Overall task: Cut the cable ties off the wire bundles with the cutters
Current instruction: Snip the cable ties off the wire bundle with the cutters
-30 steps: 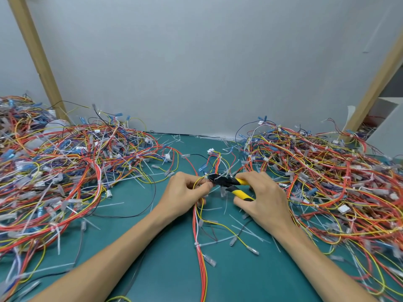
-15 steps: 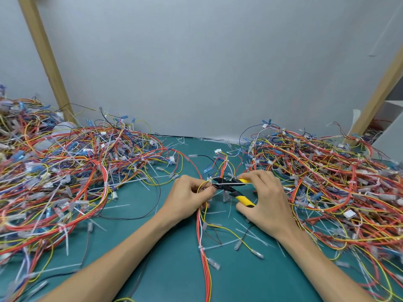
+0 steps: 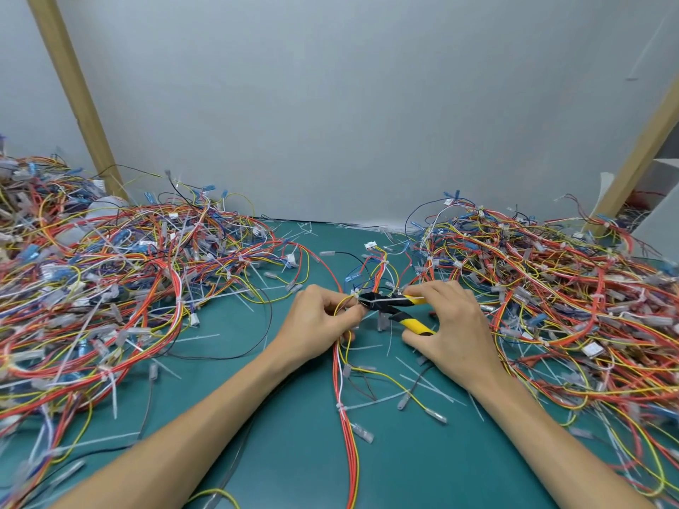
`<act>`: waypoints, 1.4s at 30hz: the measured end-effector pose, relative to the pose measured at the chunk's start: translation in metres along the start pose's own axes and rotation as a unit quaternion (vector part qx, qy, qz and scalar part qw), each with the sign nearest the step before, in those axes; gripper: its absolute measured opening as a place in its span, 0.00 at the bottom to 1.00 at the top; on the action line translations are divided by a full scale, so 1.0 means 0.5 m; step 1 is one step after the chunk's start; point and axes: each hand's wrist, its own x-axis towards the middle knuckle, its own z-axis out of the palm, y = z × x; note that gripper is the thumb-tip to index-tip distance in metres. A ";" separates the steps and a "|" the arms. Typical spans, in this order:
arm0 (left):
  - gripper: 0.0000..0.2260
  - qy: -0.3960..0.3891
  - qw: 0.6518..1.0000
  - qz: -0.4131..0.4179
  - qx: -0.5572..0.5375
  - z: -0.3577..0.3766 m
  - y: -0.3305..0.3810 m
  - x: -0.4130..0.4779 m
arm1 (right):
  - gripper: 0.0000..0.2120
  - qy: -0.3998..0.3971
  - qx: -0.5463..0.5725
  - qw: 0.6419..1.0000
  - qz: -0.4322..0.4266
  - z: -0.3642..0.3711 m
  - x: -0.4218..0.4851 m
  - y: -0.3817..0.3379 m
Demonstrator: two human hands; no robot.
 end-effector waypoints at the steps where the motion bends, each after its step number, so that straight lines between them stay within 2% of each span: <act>1: 0.17 -0.001 1.000 0.000 0.000 0.001 0.000 0.000 | 0.24 0.000 0.001 1.000 0.000 0.000 0.000 0.000; 34: 0.13 -0.006 1.000 -0.018 -0.022 -0.002 0.002 0.000 | 0.21 0.013 0.004 1.000 0.012 -0.004 0.001 -0.004; 37: 0.09 -0.021 0.997 -0.034 -0.060 0.000 0.005 -0.001 | 0.21 0.017 0.010 1.000 0.018 -0.002 0.002 -0.004; 42: 0.12 -0.071 0.974 -0.106 -0.187 -0.010 0.028 0.000 | 0.21 0.024 0.033 0.998 0.040 -0.002 0.001 -0.002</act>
